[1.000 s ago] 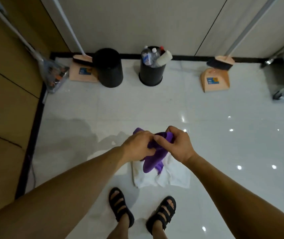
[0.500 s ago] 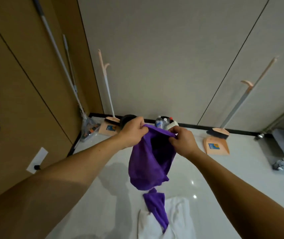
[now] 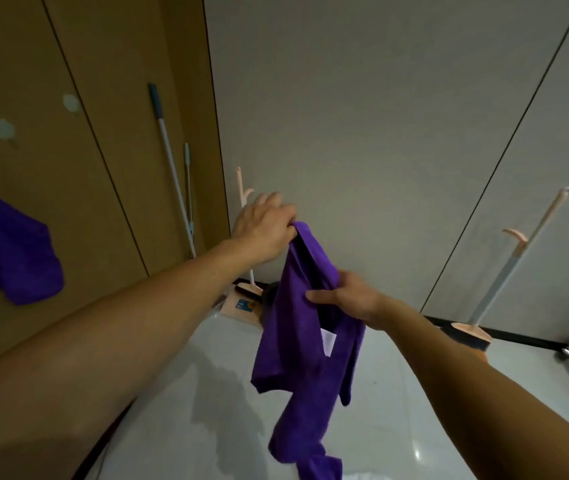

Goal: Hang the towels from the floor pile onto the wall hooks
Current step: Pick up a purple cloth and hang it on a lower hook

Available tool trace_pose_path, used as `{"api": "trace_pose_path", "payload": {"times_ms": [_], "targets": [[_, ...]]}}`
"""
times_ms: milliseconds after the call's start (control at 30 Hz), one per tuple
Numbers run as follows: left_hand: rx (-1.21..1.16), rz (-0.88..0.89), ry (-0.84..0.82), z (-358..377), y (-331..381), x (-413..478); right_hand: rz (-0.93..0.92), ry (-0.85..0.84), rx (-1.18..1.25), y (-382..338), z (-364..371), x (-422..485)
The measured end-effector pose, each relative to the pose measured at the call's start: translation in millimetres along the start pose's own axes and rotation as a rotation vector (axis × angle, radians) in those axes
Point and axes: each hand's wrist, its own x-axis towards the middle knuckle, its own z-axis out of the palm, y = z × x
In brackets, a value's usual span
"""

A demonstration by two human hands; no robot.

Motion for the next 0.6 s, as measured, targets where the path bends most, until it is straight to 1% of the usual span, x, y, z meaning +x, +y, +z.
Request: {"api": "trace_pose_path", "payload": {"times_ms": [33, 67, 100, 200, 233, 300, 333, 367, 400, 467, 500, 533, 567, 600], "targets": [[0.049, -0.035, -0.041, -1, -2, -1, 0.017, 0.05, -0.062, -3, -1, 1], [0.037, -0.098, -0.102, -1, -3, -2, 0.019, 0.111, -0.08, -7, -1, 2], [-0.049, -0.191, -0.174, 0, -1, -5, 0.01, 0.17, -0.071, -10, -1, 4], [-0.518, -0.522, -0.365, -1, 9, -14, -0.042, 0.31, -0.079, -20, 2, 5], [-0.66, -0.6, -0.416, -1, 13, -18, -0.072, 0.361, -0.102, -23, 3, 6], [-0.95, -0.697, -0.456, -2, 19, -25, -0.139, 0.448, -0.15, -28, 6, 6], [-1.085, -0.719, -0.455, -1, 21, -27, -0.172, 0.47, -0.168, -32, 8, 4], [-1.201, -0.725, -0.448, 0, 22, -28, -0.207, 0.457, -0.175, -34, 10, 3], [-1.306, -0.73, -0.433, 1, 23, -28, -0.239, 0.405, -0.181, -37, 12, 0], [-1.507, -0.772, -0.342, 2, 25, -24, -0.272, 0.202, -0.138, -38, 16, -4], [-1.596, -0.793, -0.268, 2, 26, -22, -0.277, 0.109, -0.052, -38, 18, -6], [-1.665, -0.794, -0.198, 1, 26, -21, -0.274, 0.073, 0.059, -37, 18, -8], [-1.714, -0.778, -0.146, 0, 25, -20, -0.275, 0.119, 0.16, -36, 17, -8], [-1.751, -0.748, -0.121, -3, 22, -19, -0.27, 0.238, 0.22, -35, 14, -7]]}}
